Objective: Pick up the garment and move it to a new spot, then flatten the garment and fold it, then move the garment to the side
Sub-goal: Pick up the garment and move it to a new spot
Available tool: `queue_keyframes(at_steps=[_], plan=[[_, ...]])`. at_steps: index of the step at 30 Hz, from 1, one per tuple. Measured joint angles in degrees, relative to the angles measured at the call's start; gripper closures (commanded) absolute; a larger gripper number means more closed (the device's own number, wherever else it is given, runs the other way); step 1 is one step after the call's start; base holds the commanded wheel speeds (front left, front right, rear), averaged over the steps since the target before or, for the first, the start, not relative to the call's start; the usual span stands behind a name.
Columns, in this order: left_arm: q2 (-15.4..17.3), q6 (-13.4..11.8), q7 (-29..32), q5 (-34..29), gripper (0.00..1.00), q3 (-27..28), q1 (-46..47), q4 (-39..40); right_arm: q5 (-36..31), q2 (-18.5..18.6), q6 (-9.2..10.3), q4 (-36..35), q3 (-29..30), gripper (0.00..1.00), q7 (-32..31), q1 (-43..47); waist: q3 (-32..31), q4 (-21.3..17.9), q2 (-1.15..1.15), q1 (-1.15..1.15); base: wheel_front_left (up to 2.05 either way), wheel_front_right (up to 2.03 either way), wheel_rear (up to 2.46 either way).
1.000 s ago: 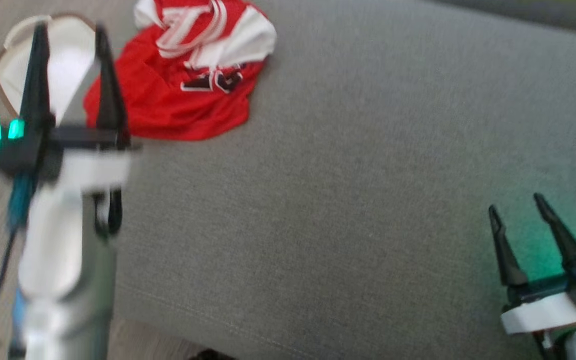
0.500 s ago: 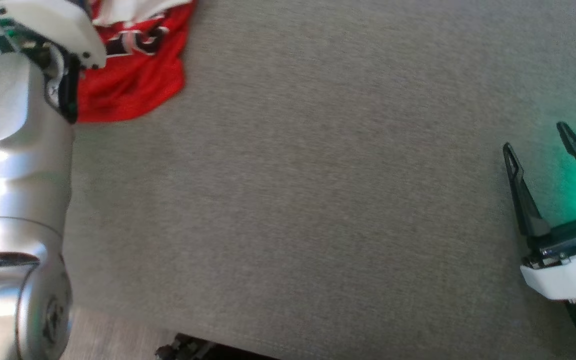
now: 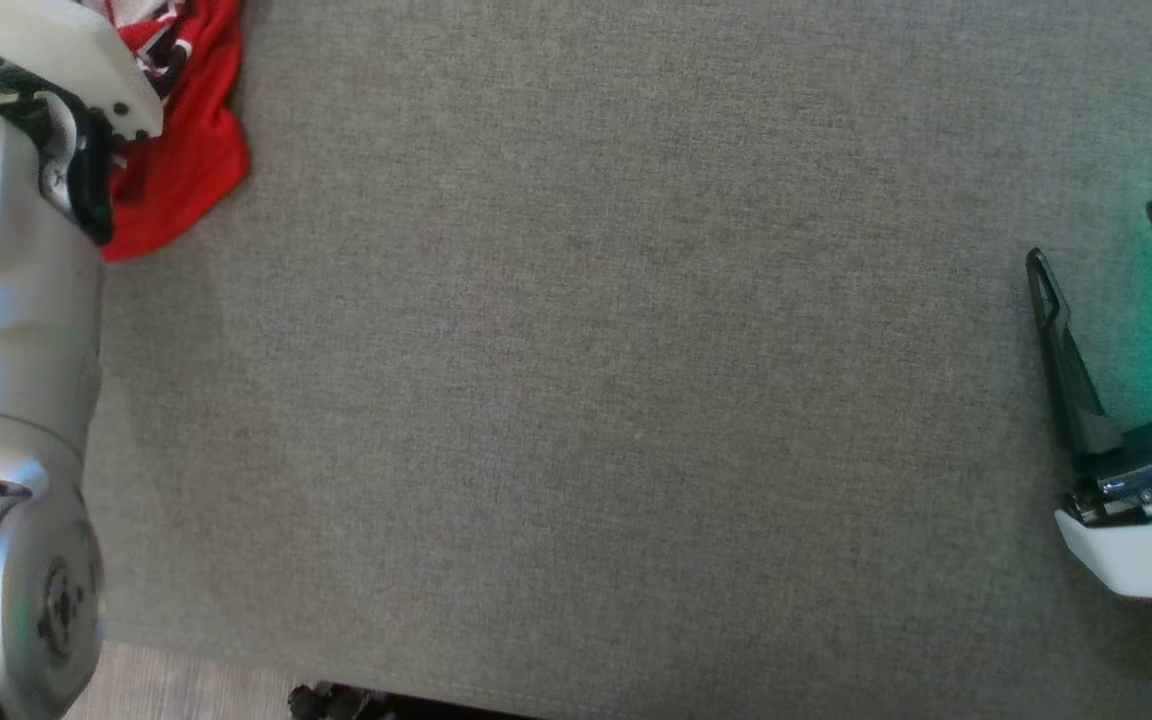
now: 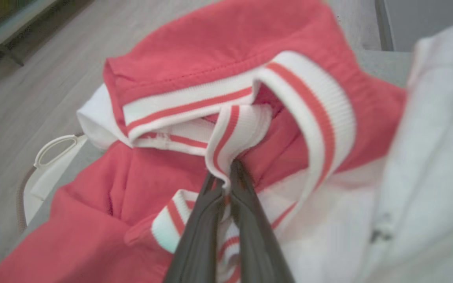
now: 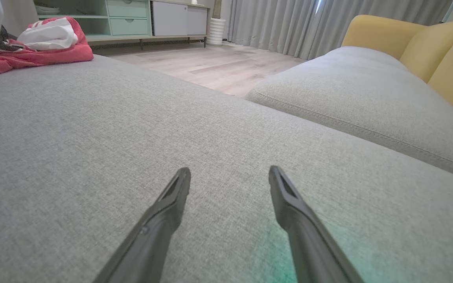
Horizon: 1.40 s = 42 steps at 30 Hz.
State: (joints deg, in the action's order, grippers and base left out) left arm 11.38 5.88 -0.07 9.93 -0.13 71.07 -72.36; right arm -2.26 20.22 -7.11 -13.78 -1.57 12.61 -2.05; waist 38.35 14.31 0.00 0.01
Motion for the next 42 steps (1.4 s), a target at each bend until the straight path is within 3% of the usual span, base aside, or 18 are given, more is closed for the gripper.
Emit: queue_keyframes(at_steps=[10, 15, 21, 25, 30, 35, 42], plan=[[2.72, 0.76, -9.44, -4.35, 1.0, -5.9, 2.71, 0.64, 0.26, -3.96, 0.0, 9.04, -3.77, 0.0, 1.2, -2.03, -7.39, -0.82, 0.0, 0.0, 0.0, 0.0, 0.0], [3.9, 1.22, -11.65, -6.0, 1.0, -8.95, 4.09, 1.97, 1.71, -8.13, 0.0, 13.61, -5.61, 0.0, 1.76, -2.01, -14.22, -2.69, 0.0, 0.0, 0.0, 0.0, 0.0], [4.23, 1.7, -12.12, -6.75, 1.0, -14.71, 3.94, 4.12, 3.38, -12.02, 0.0, 14.4, -6.71, 0.0, 1.77, -0.38, -24.42, -6.44, 0.0, -0.02, 0.0, 0.0, 0.0], [3.64, 1.7, -11.58, -2.46, 1.0, -19.9, 3.67, 7.32, 3.78, -12.68, 0.0, 14.65, -6.92, 0.0, 1.77, 4.35, -31.18, -9.8, 0.0, -0.03, 0.0, 0.0, 0.0], [3.57, 1.7, -8.5, 8.55, 1.0, -25.98, 3.49, 15.4, 4.27, -13.45, 0.0, 13.59, -6.62, 0.0, 1.77, 6.26, -36.28, -15.83, 0.0, -0.02, 0.0, 0.0, 0.0], [4.72, 1.7, -4.75, 18.39, 1.0, -31.67, 0.52, 25.04, 4.28, -13.8, 0.0, 12.55, -6.15, 0.0, 1.77, 6.26, -39.03, -21.83, 0.01, -0.02, 0.0, 0.0, 0.0], [5.94, 1.7, -1.43, 24.07, 1.0, -37.79, -4.38, 32.36, 4.31, -14.37, 0.0, 12.29, -5.59, 0.0, 1.77, 6.27, -39.78, -26.58, 0.01, -0.02, 0.0, 0.0, 0.0]])
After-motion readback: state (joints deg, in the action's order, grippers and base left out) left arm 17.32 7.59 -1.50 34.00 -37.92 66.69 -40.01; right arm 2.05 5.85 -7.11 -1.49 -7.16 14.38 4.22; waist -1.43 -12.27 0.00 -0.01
